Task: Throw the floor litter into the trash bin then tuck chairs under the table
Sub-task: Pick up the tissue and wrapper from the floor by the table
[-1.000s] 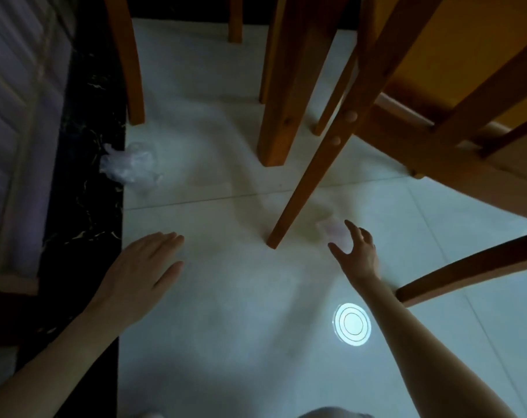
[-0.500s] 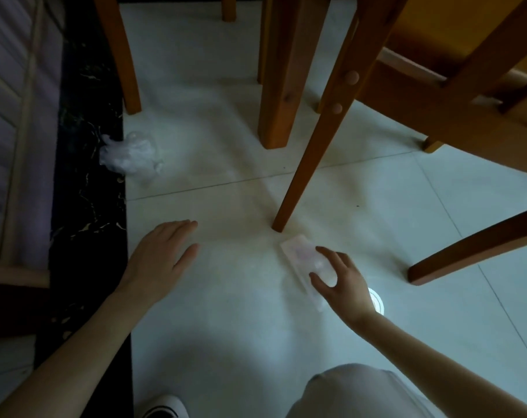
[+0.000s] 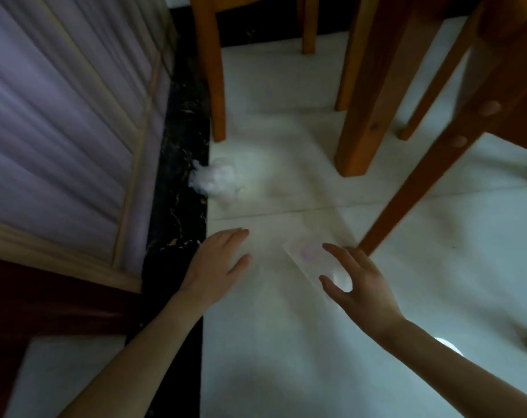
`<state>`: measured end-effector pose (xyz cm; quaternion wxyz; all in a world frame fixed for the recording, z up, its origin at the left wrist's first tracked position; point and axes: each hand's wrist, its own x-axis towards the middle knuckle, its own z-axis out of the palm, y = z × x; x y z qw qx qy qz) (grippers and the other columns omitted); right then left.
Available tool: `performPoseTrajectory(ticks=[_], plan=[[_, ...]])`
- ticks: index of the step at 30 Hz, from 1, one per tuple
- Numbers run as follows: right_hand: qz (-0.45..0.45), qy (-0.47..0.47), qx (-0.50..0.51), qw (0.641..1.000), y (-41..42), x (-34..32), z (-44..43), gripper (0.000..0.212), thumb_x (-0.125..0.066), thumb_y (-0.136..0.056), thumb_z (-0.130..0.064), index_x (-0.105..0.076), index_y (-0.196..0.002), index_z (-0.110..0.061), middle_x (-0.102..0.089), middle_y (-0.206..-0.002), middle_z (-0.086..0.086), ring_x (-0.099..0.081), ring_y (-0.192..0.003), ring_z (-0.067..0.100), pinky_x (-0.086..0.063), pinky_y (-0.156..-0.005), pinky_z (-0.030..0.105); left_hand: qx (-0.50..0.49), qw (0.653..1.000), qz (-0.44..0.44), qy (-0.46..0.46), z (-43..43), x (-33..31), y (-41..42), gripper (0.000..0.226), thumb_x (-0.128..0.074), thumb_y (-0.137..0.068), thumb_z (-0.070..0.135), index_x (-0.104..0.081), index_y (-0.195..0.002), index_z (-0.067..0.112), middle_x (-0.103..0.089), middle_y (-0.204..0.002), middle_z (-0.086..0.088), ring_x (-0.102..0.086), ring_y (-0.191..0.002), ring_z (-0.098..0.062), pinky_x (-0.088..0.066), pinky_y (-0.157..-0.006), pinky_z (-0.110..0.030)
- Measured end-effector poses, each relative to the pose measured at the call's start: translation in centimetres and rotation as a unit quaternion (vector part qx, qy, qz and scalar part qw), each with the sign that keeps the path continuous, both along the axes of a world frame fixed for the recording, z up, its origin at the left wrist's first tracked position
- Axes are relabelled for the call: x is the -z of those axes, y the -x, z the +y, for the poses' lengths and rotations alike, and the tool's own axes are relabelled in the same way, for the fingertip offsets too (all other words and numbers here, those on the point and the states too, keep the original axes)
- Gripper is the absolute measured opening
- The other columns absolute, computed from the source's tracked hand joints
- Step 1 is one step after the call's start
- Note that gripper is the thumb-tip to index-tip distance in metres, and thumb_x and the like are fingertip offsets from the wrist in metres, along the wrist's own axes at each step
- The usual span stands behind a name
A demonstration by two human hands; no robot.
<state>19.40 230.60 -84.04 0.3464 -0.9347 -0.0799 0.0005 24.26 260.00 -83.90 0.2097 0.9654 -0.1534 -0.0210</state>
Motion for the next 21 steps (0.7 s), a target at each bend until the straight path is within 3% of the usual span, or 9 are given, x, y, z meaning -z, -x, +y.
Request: performPoseTrajectory(ticks=[5,8,14,21], plan=[[-0.008,0.001,-0.008,1.000,-2.9,0.6,1.7,0.057,-0.074,-0.085,-0.031,-0.053,-0.137,-0.026,-0.060,-0.122,-0.002,-0.060,-0.103,0.016,-0.045,-0.082,0.024,-0.053,0.996,-0.068,0.010,1.8,0.2,-5.6,0.056,-0.058,-0.089,0.039,-0.047,-0.136,0.010,-0.056,-0.131,-0.009,-0.051,-0.119,-0.027,-0.041,-0.102,-0.042],[-0.004,0.009,-0.002,1.000,-4.2,0.9,2.0,0.057,-0.073,-0.084,-0.033,-0.051,-0.137,-0.029,-0.059,-0.123,-0.001,-0.060,-0.101,0.017,-0.047,-0.080,0.027,-0.099,0.992,-0.081,0.007,2.2,0.5,-9.2,0.068,-0.066,-0.084,0.044,-0.042,-0.139,0.013,-0.052,-0.134,-0.009,-0.048,-0.121,-0.027,-0.040,-0.102,-0.045],[0.005,0.009,0.029,1.000,-6.5,1.9,1.8,0.059,-0.073,-0.084,-0.033,-0.046,-0.135,-0.037,-0.057,-0.121,-0.006,-0.051,-0.095,0.005,-0.044,-0.076,0.023,-0.171,0.985,-0.005,0.032,2.9,2.1,-15.8,0.092,-0.062,-0.076,0.065,-0.016,-0.149,0.033,-0.022,-0.156,-0.003,-0.018,-0.143,-0.026,-0.023,-0.114,-0.053],[0.033,0.019,0.044,0.998,-8.3,3.2,1.9,0.058,-0.072,-0.085,-0.033,-0.046,-0.136,-0.035,-0.057,-0.124,-0.003,-0.053,-0.095,0.007,-0.047,-0.077,0.026,-0.159,0.986,0.032,-0.024,4.3,5.6,-19.5,0.089,-0.060,-0.077,0.065,-0.018,-0.149,0.036,-0.023,-0.157,-0.002,-0.015,-0.143,-0.032,-0.018,-0.114,-0.055]])
